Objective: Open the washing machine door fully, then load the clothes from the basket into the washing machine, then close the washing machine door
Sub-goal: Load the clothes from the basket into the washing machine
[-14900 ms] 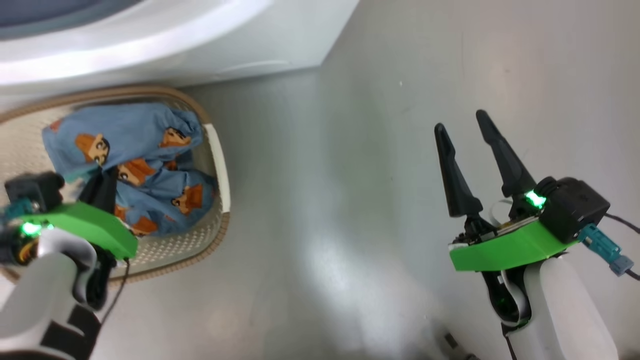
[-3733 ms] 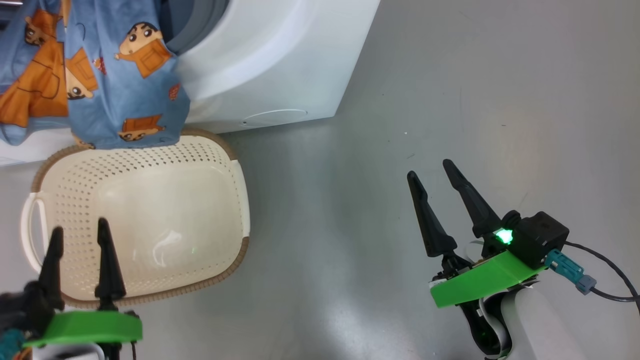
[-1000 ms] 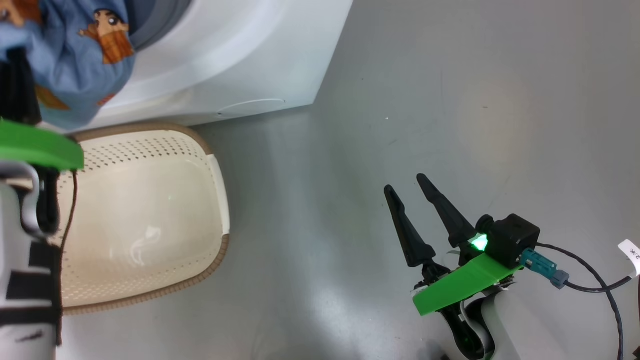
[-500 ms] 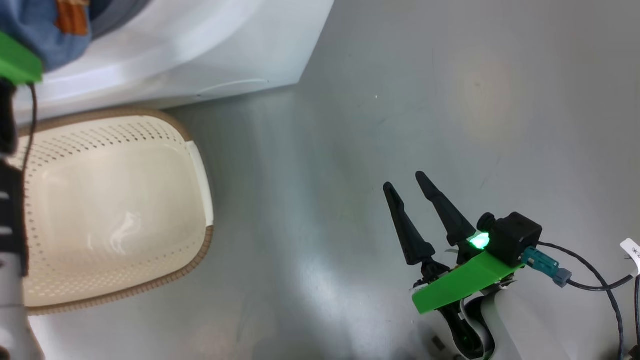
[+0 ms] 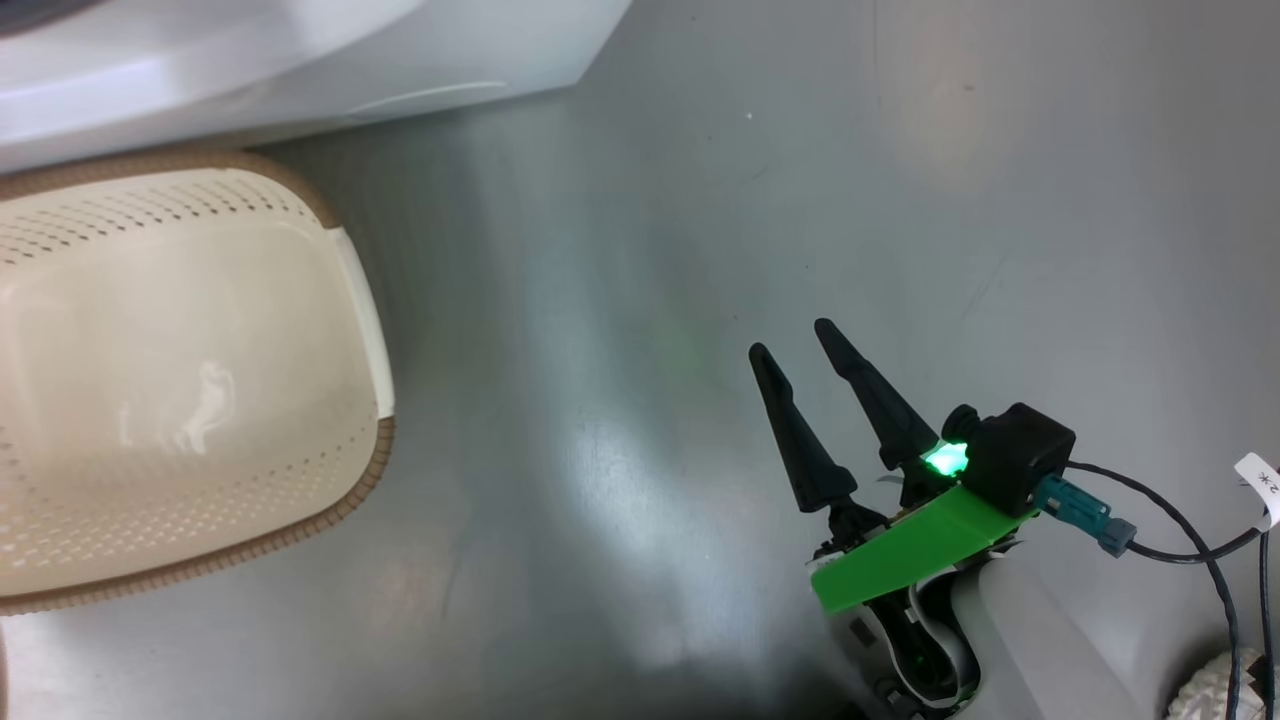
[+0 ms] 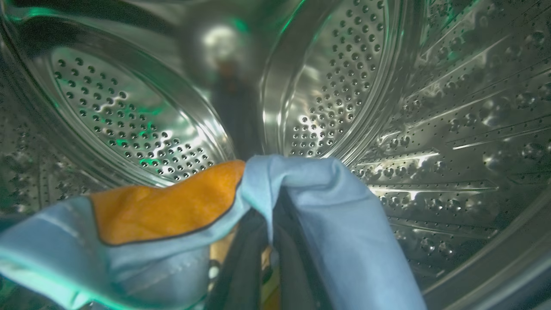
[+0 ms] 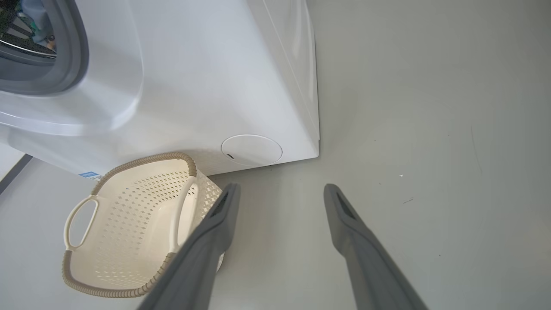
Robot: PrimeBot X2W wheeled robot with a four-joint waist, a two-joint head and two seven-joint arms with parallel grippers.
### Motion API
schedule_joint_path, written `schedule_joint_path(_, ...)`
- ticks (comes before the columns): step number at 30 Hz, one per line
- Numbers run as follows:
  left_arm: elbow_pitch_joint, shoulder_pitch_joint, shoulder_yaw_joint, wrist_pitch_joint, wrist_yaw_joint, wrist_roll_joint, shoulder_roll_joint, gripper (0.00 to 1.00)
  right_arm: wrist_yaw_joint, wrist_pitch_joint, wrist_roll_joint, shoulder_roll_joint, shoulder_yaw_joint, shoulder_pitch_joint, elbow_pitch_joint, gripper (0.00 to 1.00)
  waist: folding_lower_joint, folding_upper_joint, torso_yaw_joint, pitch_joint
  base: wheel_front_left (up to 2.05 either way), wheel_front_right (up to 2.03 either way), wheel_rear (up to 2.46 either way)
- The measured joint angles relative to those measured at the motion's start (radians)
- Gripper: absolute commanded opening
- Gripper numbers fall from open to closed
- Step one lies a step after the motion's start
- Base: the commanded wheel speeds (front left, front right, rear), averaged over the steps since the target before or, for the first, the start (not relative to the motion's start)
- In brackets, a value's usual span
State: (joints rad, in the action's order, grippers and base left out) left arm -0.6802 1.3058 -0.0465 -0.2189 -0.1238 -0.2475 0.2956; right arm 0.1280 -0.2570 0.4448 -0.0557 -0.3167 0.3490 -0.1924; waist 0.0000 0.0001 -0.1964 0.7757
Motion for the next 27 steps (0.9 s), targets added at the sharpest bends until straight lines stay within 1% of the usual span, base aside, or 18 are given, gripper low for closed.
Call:
schedule_joint_path(3, -0.006, 0.040, -0.018, -0.021, 0.000, 0.017, 0.000, 0.00, 0.000, 0.000, 0.002, 0.000, -0.005, 0.000, 0.000, 1.00, 0.0000, 0.0000, -0.005, 0.016, 0.00, 0.00, 0.00)
schedule_joint_path(7, 0.008, 0.091, -0.019, -0.037, 0.006, 0.045, 0.005, 0.00, 0.000, 0.000, 0.007, 0.000, -0.020, 0.000, 0.000, 1.00, 0.0001, 0.0000, -0.016, 0.027, 0.00, 0.00, 0.00)
schedule_joint_path(13, 0.177, 0.108, 0.008, -0.038, 0.026, 0.103, 0.018, 0.00, 0.000, 0.000, 0.010, 0.000, -0.031, 0.000, 0.002, 1.00, 0.0000, 0.0000, -0.034, 0.045, 0.00, 0.00, 0.00)
schedule_joint_path(14, 0.177, 0.107, 0.015, -0.038, 0.030, 0.105, 0.021, 0.00, 0.000, 0.000, 0.010, 0.000, -0.031, 0.000, 0.002, 1.00, 0.0000, 0.0000, -0.036, 0.047, 0.00, 0.00, 0.00)
schedule_joint_path(16, 0.173, 0.105, 0.023, -0.038, 0.031, 0.105, 0.022, 0.00, 0.000, 0.000, 0.010, 0.000, -0.031, 0.000, 0.002, 1.00, 0.0000, 0.0000, -0.038, 0.049, 0.00, 0.00, 0.00)
schedule_joint_path(22, 0.089, 0.082, 0.034, -0.038, 0.030, 0.107, 0.026, 0.00, 0.000, 0.000, 0.010, 0.000, -0.035, -0.001, 0.002, 1.00, 0.0001, 0.0000, -0.039, 0.059, 0.00, 0.00, 0.00)
schedule_joint_path(27, -0.018, 0.089, 0.027, -0.038, 0.021, 0.103, 0.025, 0.00, 0.000, 0.000, 0.010, 0.000, -0.045, -0.002, -0.004, 1.00, 0.0000, 0.0000, -0.033, 0.059, 0.00, 0.00, 0.00)
